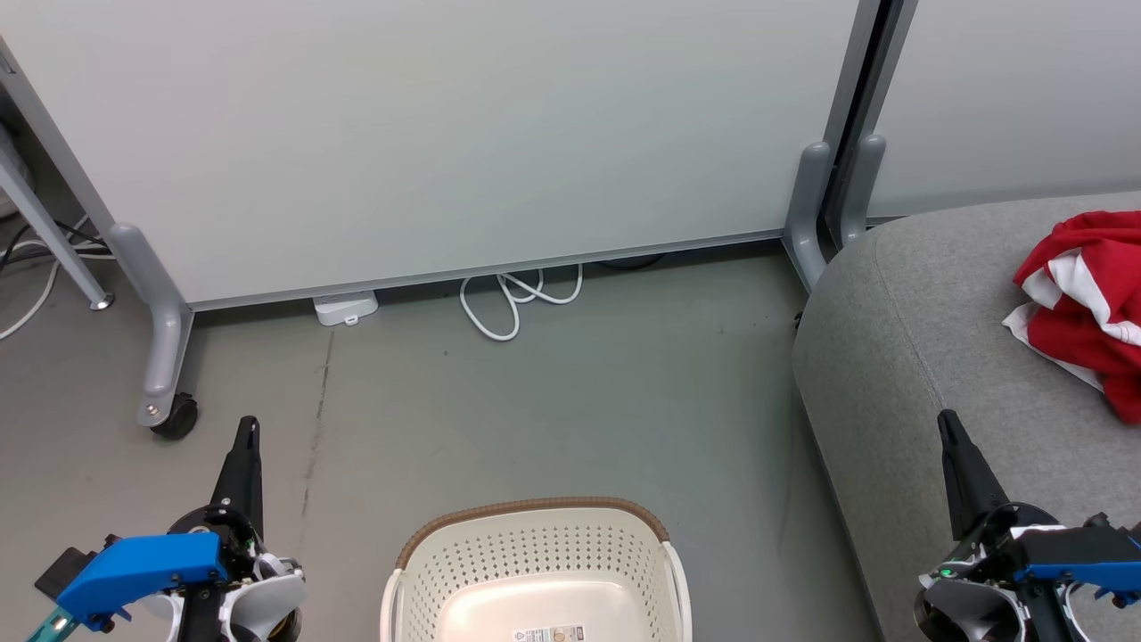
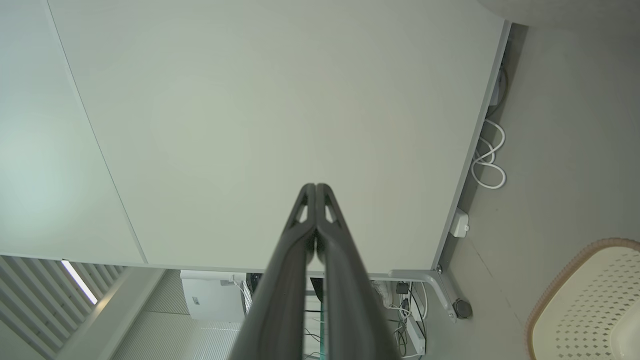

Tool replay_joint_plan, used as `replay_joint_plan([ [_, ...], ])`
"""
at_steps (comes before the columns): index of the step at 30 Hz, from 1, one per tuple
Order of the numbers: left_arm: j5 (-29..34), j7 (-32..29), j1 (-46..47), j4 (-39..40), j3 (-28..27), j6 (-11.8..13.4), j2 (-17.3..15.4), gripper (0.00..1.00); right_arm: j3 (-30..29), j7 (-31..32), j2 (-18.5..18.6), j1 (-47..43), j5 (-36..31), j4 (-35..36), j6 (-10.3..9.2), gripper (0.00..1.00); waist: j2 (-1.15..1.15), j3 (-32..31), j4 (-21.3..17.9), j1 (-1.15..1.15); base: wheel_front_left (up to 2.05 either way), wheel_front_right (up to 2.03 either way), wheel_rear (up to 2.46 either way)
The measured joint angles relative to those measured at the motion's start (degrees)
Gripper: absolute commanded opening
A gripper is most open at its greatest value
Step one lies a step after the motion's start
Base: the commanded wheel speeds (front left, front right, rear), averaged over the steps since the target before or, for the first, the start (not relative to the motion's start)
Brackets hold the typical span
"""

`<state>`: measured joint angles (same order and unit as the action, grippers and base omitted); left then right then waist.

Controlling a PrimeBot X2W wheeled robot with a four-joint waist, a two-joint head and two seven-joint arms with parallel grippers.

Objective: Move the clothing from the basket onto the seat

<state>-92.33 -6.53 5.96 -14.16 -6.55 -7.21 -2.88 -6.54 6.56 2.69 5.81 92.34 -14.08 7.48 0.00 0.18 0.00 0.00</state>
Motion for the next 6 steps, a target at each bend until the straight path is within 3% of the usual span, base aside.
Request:
replay_joint_plan([
  [6, 0.00, 0.00, 0.00, 0.00, 0.00, 0.00, 0.00, 0.00, 0.00, 0.00, 0.00, 0.00, 0.00, 0.00, 0.00, 0.00, 0.00, 0.00, 0.00, 0.00, 0.00, 0.00, 0.00],
])
